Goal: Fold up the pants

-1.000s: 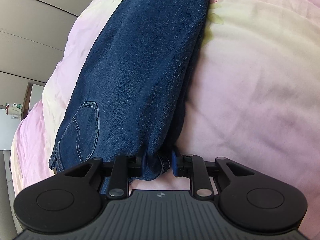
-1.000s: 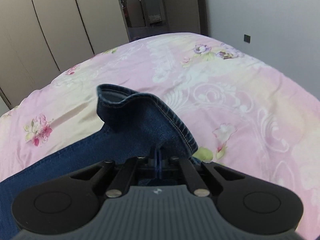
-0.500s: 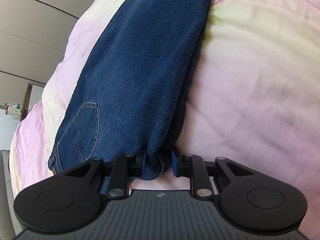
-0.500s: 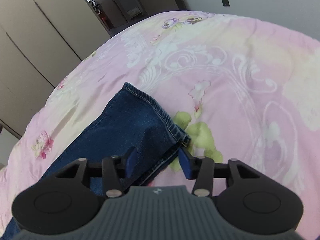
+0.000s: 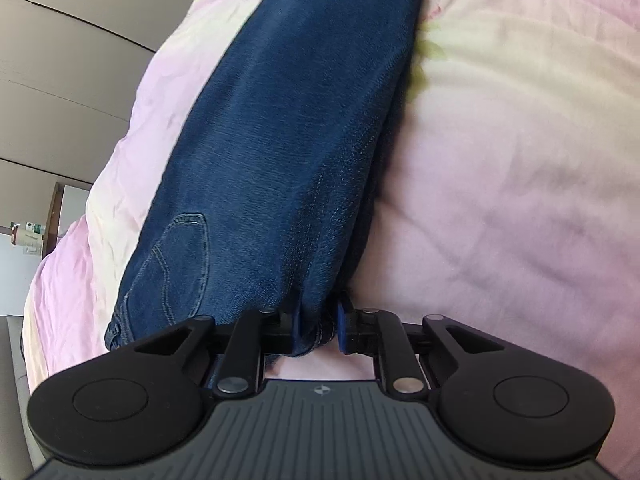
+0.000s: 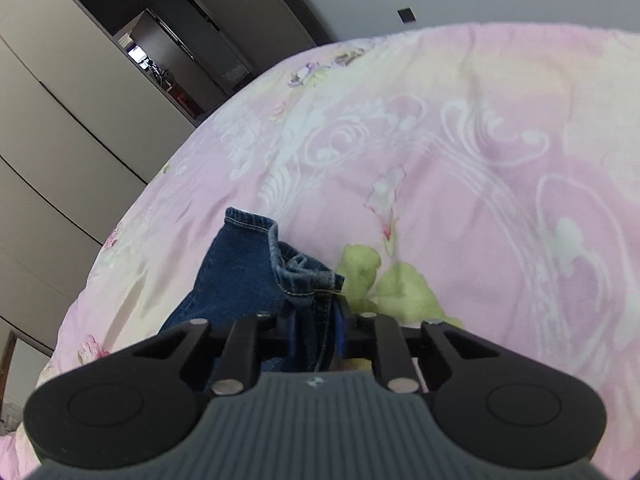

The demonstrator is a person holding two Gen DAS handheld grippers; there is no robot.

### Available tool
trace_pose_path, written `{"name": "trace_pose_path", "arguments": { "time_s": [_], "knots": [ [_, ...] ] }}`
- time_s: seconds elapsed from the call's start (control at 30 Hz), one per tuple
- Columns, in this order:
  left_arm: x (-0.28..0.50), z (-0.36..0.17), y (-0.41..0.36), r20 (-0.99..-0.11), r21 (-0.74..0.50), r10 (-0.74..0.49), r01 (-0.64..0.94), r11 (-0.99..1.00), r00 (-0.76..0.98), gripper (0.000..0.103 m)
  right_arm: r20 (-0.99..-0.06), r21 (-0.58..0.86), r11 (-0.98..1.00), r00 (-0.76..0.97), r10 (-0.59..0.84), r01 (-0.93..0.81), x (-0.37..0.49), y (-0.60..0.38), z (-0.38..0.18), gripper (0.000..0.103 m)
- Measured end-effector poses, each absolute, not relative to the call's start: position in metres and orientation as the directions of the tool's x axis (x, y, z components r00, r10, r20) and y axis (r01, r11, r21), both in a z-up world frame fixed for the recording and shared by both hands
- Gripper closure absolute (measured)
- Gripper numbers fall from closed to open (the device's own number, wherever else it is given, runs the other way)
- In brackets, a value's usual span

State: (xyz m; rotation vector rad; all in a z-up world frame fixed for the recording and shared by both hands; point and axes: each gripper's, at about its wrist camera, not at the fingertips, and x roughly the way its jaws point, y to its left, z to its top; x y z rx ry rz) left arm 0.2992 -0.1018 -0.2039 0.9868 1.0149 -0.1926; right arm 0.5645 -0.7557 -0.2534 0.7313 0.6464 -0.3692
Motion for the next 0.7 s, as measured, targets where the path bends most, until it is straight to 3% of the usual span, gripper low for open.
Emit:
{"name": "trace_pose_path", "arguments": {
  "time_s": [0.03,0.23,0.43,0.57,0.7],
  "knots": [
    [0.296,-0.199,-0.101,-0.782,0.603,0.281,0.565,0.563,0.556,0.086,-0.66,0.472,0.71,0.744,-0.108,0.522,0.562,-0.753,-0.24,0.103],
    [0.279,-0.153,-0.09,-0.797,0.579,0.227,0.6,0.553,0.56,0.089,-0.641,0.402,0.759,0.749,-0.167,0.513,0.523,-0.746,-0.167,0.103],
    [0.23,-0.115,-0.076,-0.833,0.514,0.137,0.657,0.552,0.536,0.089,-0.663,0.365,0.749,0.719,-0.207,0.552,0.405,-0.761,-0.116,0.103],
    [0.195,-0.122,-0.079,-0.848,0.497,0.107,0.709,0.5,0.518,0.09,-0.703,0.34,0.717,0.671,-0.237,0.609,0.316,-0.768,-0.114,0.103],
    [0.197,-0.152,-0.08,-0.874,0.459,0.111,0.729,0.507,0.473,0.09,-0.762,0.339,0.655,0.605,-0.23,0.676,0.245,-0.778,-0.153,0.103]
  ]
}}
